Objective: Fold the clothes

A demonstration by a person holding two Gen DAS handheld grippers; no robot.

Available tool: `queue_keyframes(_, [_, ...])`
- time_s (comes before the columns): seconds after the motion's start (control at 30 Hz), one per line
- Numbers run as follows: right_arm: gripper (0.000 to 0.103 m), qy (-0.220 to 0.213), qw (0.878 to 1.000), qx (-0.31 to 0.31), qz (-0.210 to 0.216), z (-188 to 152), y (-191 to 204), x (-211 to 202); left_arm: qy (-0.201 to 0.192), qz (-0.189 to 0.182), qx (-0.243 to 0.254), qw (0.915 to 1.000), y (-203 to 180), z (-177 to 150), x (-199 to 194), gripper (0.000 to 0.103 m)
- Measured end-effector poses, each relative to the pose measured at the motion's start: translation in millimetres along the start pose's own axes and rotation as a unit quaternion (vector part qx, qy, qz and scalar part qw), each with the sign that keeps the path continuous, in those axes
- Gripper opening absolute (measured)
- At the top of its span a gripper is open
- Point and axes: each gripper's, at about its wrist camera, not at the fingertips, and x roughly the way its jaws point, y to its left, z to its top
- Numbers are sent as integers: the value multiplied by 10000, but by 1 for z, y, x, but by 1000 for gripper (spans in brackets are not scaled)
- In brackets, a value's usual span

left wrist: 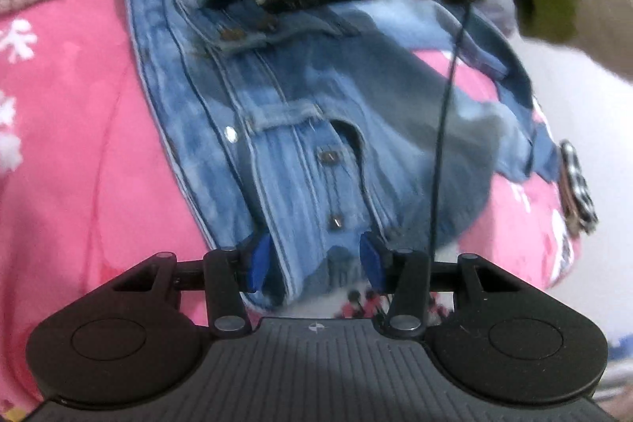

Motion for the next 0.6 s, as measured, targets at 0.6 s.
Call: queue_keyframes(0.6, [22,252,9960,632,583,7,-24,4,-404,70,-475,9980,-2,-6,13,10])
